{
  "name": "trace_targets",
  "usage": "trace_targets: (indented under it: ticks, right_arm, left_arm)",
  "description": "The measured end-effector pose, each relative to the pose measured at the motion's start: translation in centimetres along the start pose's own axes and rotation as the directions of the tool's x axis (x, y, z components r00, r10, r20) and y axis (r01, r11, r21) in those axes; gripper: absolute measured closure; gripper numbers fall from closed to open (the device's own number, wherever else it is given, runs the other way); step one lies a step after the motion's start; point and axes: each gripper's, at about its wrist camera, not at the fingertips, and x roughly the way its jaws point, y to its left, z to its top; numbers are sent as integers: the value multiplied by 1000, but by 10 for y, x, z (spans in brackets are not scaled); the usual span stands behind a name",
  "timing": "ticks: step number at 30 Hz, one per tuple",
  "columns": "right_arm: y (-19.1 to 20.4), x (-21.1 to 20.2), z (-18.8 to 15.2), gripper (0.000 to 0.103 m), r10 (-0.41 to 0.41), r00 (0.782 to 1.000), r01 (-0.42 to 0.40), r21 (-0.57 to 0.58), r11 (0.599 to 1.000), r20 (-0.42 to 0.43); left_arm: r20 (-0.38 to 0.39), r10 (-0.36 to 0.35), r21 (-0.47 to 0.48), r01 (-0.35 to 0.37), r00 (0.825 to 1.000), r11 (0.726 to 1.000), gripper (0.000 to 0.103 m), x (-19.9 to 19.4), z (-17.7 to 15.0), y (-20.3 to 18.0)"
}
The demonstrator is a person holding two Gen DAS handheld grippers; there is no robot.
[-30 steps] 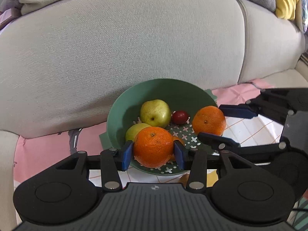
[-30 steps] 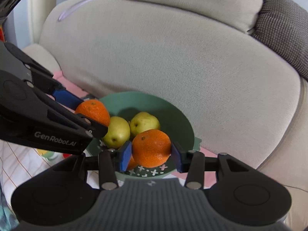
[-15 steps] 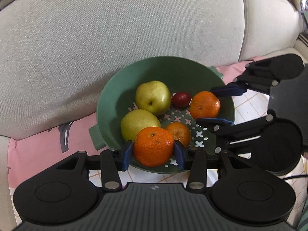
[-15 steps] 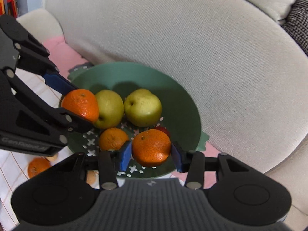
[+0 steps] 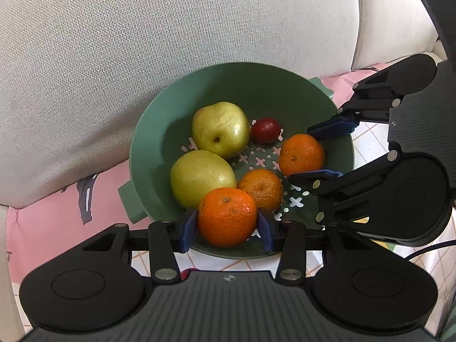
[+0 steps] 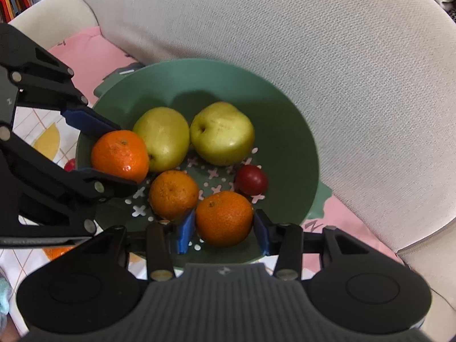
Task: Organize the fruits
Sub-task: 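Lower both mandarins into the colander and open both tools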
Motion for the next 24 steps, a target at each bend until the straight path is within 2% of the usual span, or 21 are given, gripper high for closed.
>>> trace_targets:
  ticks: [11,17,24]
  right_arm:
    - [4,2,2,60,-13,999,13,-10,1000,-44]
    - [8,1,4,60,-33,999,33,-12,999,-37]
    - [14,-10,3,58,-101,995,101,-43,994,0]
  left_arm:
    - [12,14,-11,-14,1000,1000,51,2,-1,3]
    - [34,28,-2,-28,999,1000,46,-1,-3,2]
    - [84,65,11,-66,994,998,37,-16,-5,-3]
